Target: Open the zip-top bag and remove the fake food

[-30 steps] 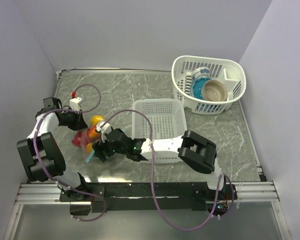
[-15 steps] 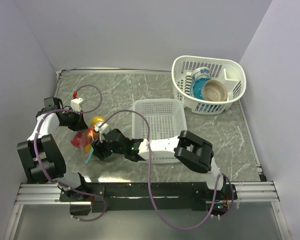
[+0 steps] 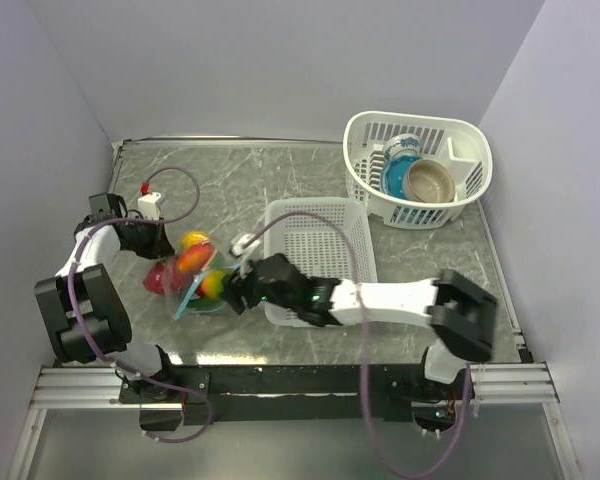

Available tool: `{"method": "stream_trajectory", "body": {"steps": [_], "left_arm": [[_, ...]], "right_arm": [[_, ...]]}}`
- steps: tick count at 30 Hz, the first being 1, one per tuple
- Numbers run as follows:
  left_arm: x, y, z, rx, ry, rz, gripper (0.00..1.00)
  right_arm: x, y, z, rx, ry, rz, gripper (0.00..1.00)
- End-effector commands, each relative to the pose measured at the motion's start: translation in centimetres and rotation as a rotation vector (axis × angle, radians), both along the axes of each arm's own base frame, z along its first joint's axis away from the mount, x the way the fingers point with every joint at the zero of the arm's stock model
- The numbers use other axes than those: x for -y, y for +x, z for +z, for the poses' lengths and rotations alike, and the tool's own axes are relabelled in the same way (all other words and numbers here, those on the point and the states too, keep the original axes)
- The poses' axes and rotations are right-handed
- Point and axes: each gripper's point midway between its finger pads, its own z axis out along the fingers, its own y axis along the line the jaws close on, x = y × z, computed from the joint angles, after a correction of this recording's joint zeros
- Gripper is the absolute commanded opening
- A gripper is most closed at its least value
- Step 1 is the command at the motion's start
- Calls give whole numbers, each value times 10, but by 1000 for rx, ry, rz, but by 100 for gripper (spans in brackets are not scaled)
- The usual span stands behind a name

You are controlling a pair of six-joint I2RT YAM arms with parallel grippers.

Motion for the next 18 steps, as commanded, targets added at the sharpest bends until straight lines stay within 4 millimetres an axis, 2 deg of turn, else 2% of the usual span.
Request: {"method": "stream_trajectory", "body": {"steps": [1,2,3,4,5,6,9,10,11,12,13,14,16,17,18], "left_arm": [[-2,2,-7,-32,2,35,1],[-2,3,-6,-28,2,34,1],[-2,2,-4,-25,2,33,1],[-2,2,-4,-24,1,32,1],[-2,2,-2,-20,0,31,1],[-1,1,-2,-18,3,29,1],[0,0,-3,-21,0,30,1],[0,-1,-4,-29,-3,31,1],[0,-2,-5,-32,-4,28,1],[1,-2,-6,-35,-7,26,1],[2,-3,-7,-37,-9,25,1],[2,-4,-6,-33,-6,26,1],[2,-5,-6,-35,-2,22,1],[2,-6,-5,-30,2,18,1],[3,-8,-4,-31,4,9,1]], "right_arm": [[58,35,65,112,96,-205,9],[78,44,85,127,140,-260,9],[93,50,86,131,140,-311,9],[110,56,76,126,122,-369,9],[137,68,77,125,119,-502,9],[160,82,69,116,98,-607,8],[217,103,28,39,-16,-867,4],[221,104,22,16,-16,-903,4],[229,103,5,4,-97,-928,4],[234,104,0,6,-126,-960,4],[231,106,2,-3,-129,-966,7],[230,106,-13,-21,-187,-967,21],[222,111,-8,-25,-200,-963,45],[219,112,-10,-22,-222,-951,67],[215,114,-5,-17,-213,-941,71]]}}
